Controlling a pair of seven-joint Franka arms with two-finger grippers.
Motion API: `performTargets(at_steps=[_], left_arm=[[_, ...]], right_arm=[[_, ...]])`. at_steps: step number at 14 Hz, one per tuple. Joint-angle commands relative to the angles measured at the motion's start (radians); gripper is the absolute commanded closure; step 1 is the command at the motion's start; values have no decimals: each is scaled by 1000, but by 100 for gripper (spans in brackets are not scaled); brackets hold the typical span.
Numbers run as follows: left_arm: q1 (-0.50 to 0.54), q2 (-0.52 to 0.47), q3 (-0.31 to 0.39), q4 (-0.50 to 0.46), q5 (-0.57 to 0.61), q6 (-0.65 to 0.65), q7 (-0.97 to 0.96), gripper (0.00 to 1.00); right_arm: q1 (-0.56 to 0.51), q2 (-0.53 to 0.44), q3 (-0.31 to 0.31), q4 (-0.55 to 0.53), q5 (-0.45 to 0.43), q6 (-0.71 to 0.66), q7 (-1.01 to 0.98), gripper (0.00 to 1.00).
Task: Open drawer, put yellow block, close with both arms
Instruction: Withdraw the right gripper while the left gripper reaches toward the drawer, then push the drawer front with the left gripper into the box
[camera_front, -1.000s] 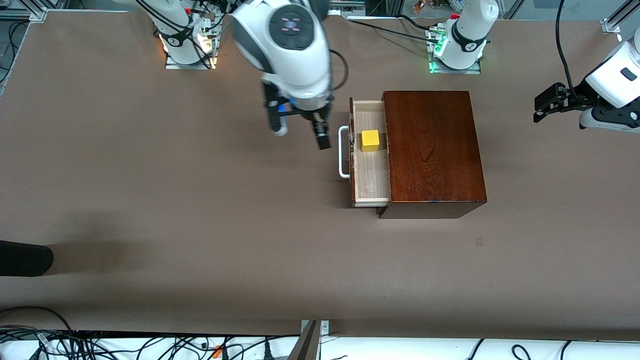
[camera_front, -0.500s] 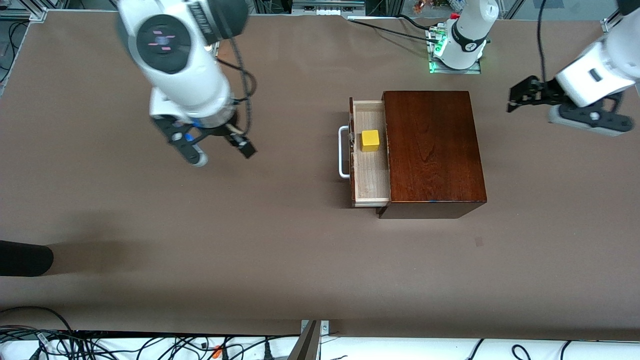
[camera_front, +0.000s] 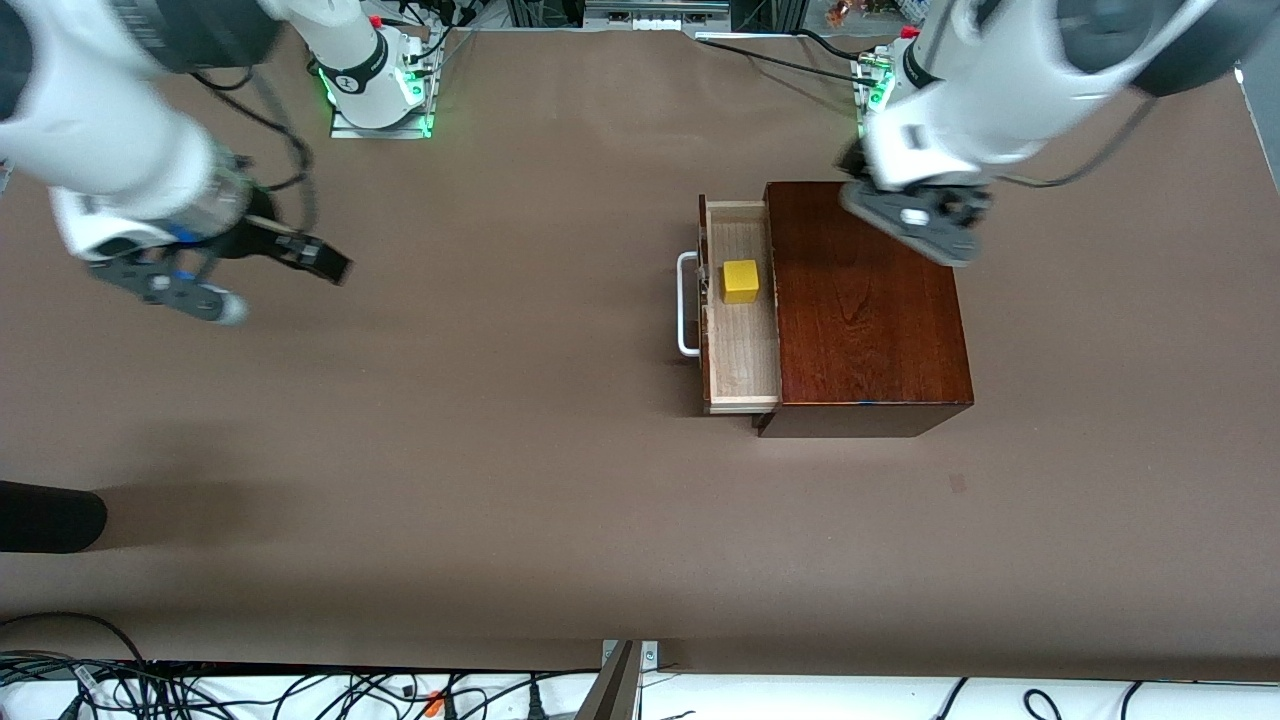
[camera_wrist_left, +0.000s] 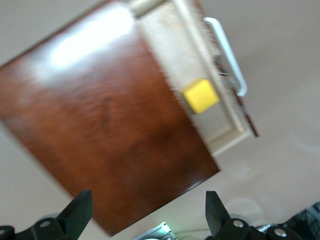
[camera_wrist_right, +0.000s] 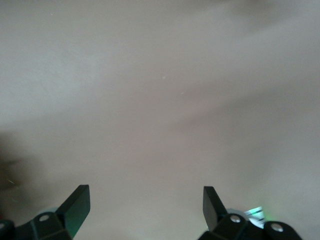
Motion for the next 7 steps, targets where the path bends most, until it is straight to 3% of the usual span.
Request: performTargets(at_steps=[1,3,5,7], left_arm=[[-107,143,7,138,-31,-6,95,0],[-160,232,6,201,-34,37,181,0],[-188,273,4,203,-53,134,292,0],[-220,321,4,203,-59,233,474,0]], right_arm=[[-105,-100,41,-116,-9,29,-174,0],[-250,-122,125,-141,-9,34,-302,0],[-378,-126,212,-143,-29,40,-396,0],[-394,-138,218,-168,-45,78,-459,0]])
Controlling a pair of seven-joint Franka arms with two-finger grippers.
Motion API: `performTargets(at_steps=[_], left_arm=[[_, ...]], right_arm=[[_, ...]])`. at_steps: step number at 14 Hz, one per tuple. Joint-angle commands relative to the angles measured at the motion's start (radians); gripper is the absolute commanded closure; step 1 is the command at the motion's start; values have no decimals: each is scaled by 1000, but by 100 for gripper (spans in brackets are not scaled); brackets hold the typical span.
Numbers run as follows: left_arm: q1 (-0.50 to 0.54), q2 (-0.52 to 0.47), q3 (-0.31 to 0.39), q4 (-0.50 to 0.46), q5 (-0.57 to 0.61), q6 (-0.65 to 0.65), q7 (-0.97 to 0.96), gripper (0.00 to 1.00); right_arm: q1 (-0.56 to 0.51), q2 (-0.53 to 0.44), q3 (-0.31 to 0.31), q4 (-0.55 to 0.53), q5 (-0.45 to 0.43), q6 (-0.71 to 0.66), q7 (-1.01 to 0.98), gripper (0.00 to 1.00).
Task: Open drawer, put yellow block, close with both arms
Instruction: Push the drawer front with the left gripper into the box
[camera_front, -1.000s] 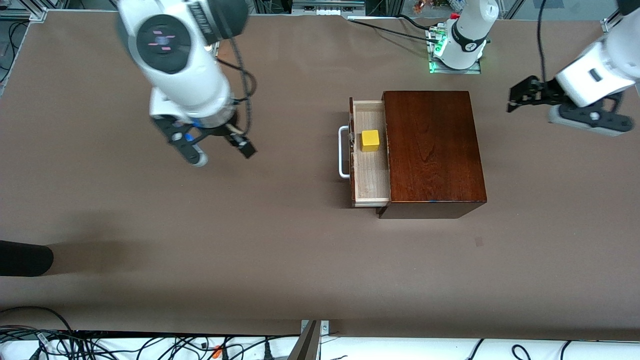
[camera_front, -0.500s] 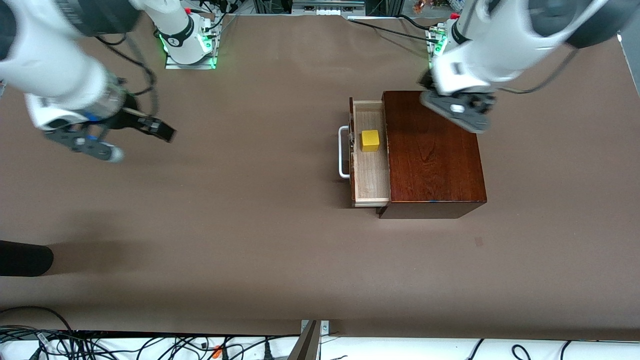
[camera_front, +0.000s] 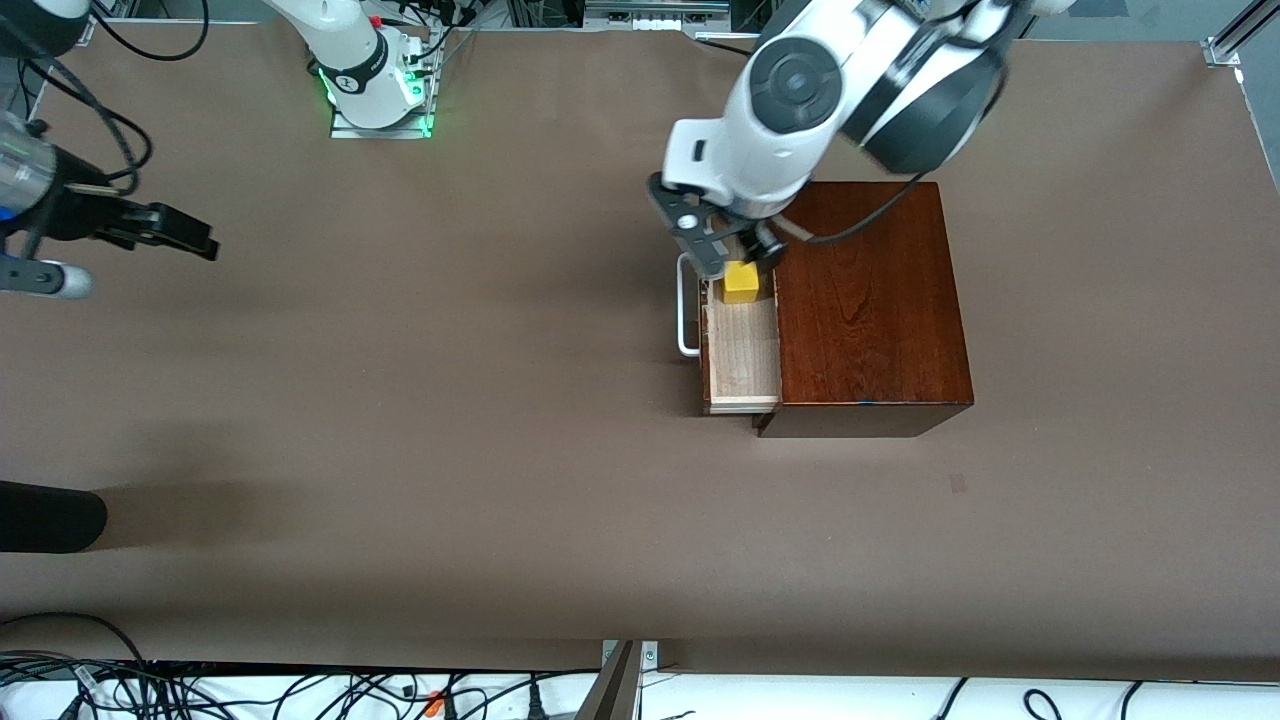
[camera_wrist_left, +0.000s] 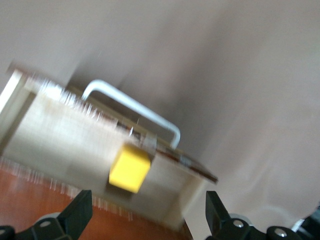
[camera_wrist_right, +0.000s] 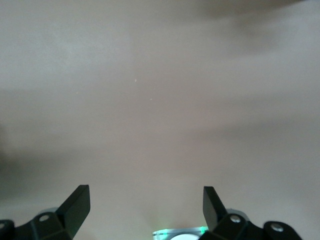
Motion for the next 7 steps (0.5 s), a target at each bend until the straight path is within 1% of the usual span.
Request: performTargets(at_steps=[1,3,5,7], left_arm=[[-39,76,14,49,-32,98,274,0],[-72,130,14,46,-31,169,429,0],[-107,164,13,37,-26,206,525,0],[-107,221,11,29,-22,242,624,0]], right_arm=[[-37,-60,41,-93,-36,81,-87,0],[-37,-83,36,-137,-41,111,-96,0],[-37,-82,35,-134,-85,109,-98,0],[-37,-83,33,-134,-88,103,-96,0]])
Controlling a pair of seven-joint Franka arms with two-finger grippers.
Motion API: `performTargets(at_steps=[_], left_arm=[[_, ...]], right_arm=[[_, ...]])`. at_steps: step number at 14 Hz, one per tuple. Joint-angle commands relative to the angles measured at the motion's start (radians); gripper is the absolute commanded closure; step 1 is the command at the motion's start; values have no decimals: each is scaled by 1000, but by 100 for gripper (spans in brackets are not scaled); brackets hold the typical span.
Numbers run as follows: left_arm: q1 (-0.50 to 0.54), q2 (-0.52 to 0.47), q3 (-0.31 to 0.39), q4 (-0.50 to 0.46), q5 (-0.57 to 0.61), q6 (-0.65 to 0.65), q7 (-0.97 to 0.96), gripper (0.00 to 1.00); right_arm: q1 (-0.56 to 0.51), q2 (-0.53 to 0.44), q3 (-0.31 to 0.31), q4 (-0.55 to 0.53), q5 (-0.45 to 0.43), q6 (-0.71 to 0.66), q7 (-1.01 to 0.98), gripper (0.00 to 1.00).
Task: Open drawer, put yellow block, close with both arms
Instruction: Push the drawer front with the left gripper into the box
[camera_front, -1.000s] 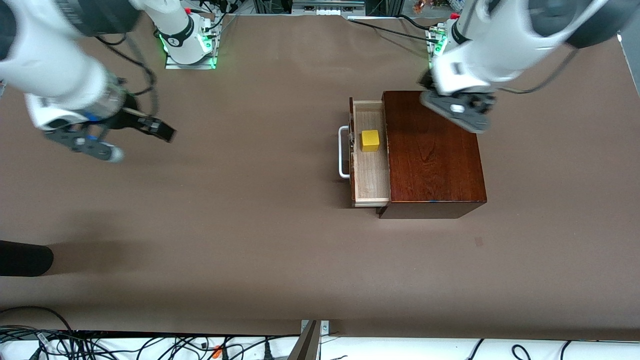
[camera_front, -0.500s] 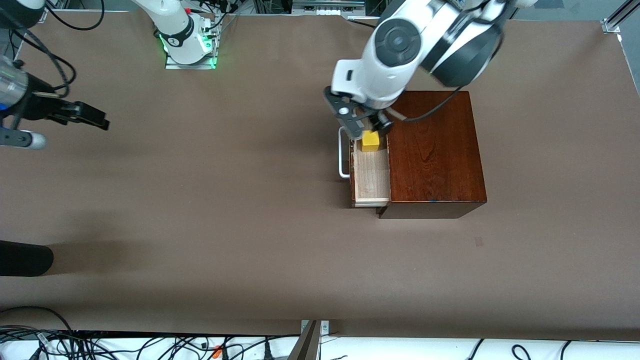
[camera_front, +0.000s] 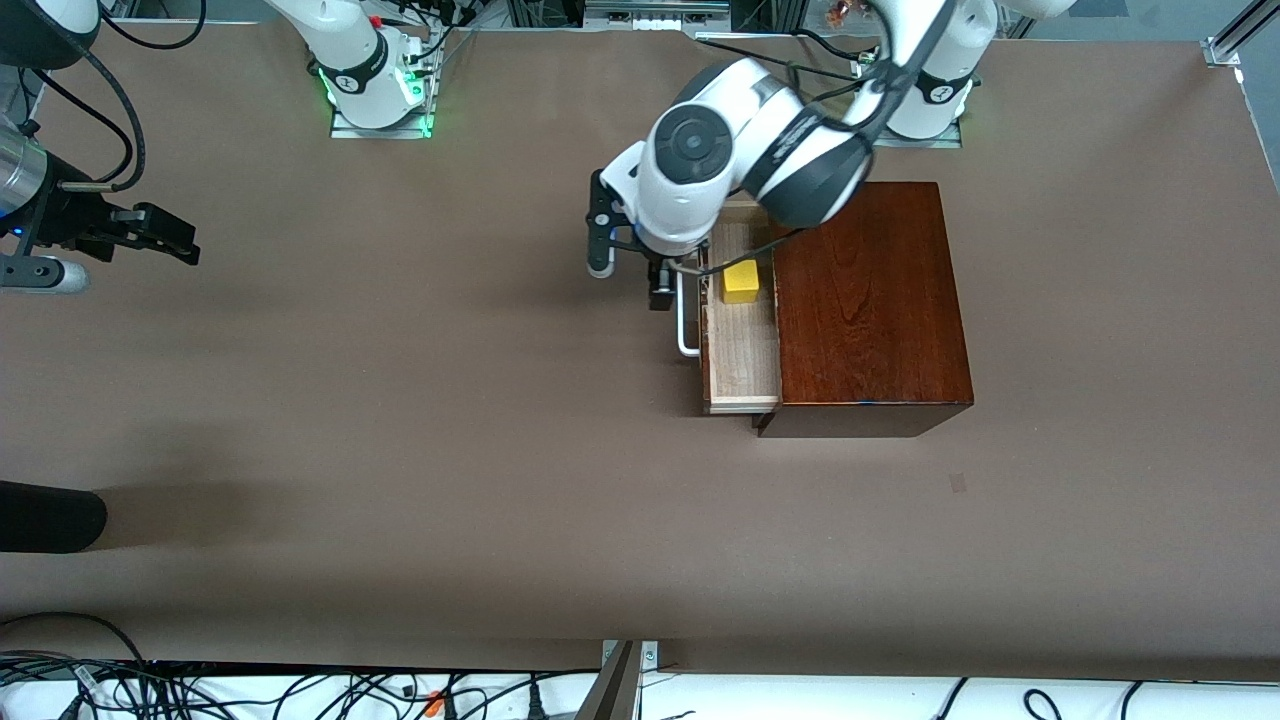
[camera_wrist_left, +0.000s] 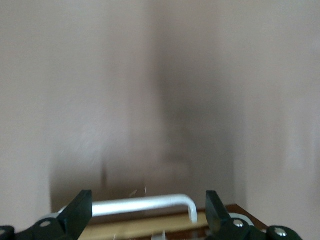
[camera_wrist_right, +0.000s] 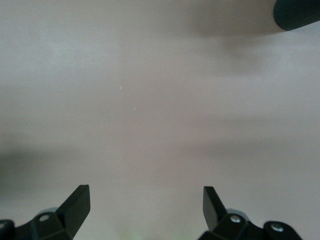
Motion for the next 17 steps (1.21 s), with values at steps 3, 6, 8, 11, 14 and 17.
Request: performTargets(at_steps=[3,6,8,11,14,17], left_arm=[[-16,97,12,0,-9,114,172,0],[-29,105,12,-8,60,113,166,0],[-27,105,16,-14,111,83,154,0],[-22,107,19,-16,172,32,149,0],[-16,110,29,-17,174,-8,149,0],[-13,102,43,-8,208,-69,147,0]], right_arm=[[-19,-35,11,-35,-11,15,-18,0],[-19,-40,10,-38,-8,22,-18,0],[-19,-40,10,-40,-6,22,-18,0],[-19,-31,11,-29,-11,13,-22,0],[-19,-31,10,-26,-5,18,-7,0],[-17,-32,14,-26,-6,7,-4,0]])
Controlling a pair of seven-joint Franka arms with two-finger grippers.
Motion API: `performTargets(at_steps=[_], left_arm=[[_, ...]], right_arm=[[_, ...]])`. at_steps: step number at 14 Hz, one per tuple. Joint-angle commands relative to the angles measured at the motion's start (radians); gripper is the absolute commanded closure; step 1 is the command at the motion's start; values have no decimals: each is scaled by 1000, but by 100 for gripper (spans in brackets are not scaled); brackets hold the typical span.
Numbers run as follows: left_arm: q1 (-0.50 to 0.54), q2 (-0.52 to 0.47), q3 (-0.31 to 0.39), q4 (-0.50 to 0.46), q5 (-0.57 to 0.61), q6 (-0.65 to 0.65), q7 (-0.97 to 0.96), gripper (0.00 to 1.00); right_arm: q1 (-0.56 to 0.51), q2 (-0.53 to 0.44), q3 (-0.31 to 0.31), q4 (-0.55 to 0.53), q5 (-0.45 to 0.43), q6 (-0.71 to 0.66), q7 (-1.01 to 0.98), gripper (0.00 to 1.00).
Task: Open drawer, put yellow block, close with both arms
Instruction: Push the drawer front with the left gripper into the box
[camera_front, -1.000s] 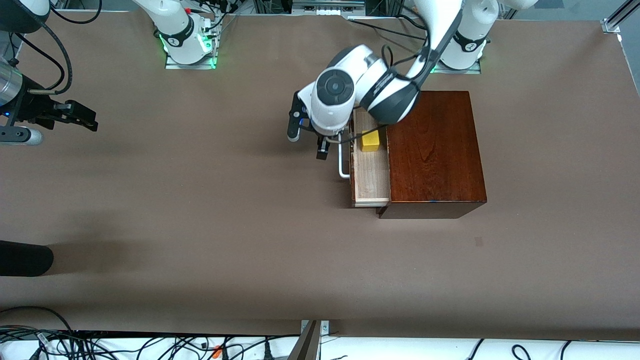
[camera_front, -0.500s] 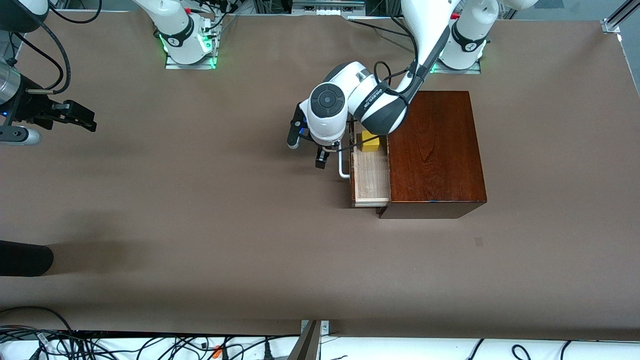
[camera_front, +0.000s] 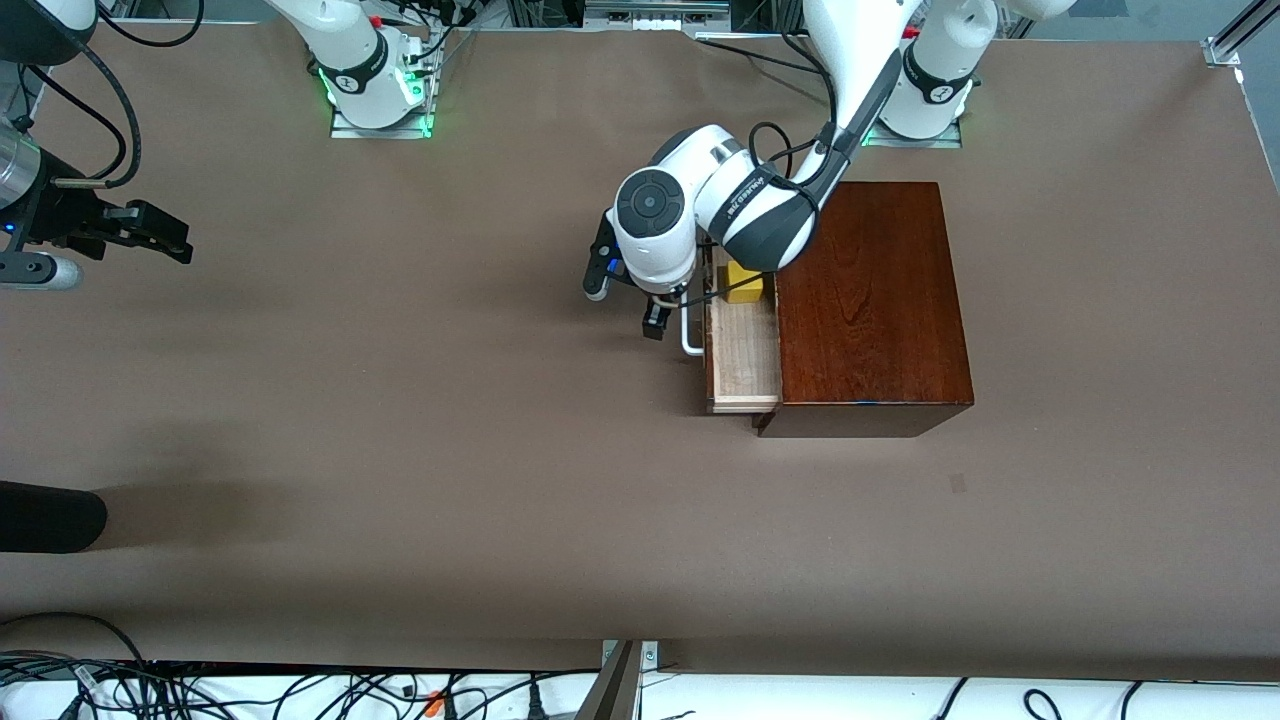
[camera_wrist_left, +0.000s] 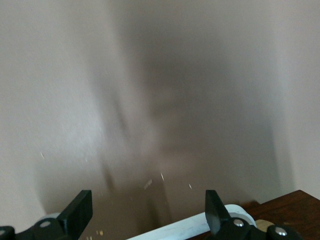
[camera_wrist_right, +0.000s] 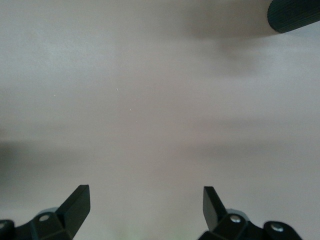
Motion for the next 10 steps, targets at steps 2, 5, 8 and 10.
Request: performTargets(at_steps=[2,5,8,10], left_arm=[[16,-14,34,-7,55,-88,16,0],[19,-14,66,-7,55,-97,16,0],[20,-18,84,-7,55,-117,16,0],[20,-23,88,-5,55,-128,16,0]], right_arm=[[-14,-26,15,-22,-2,-1,-1,0],[-13,-31,15,-22,-2,-1,-3,0],[-14,-26,16,-22,-4,1,-12,0],[-14,-27,13,-23,-2,-4,-18,0]])
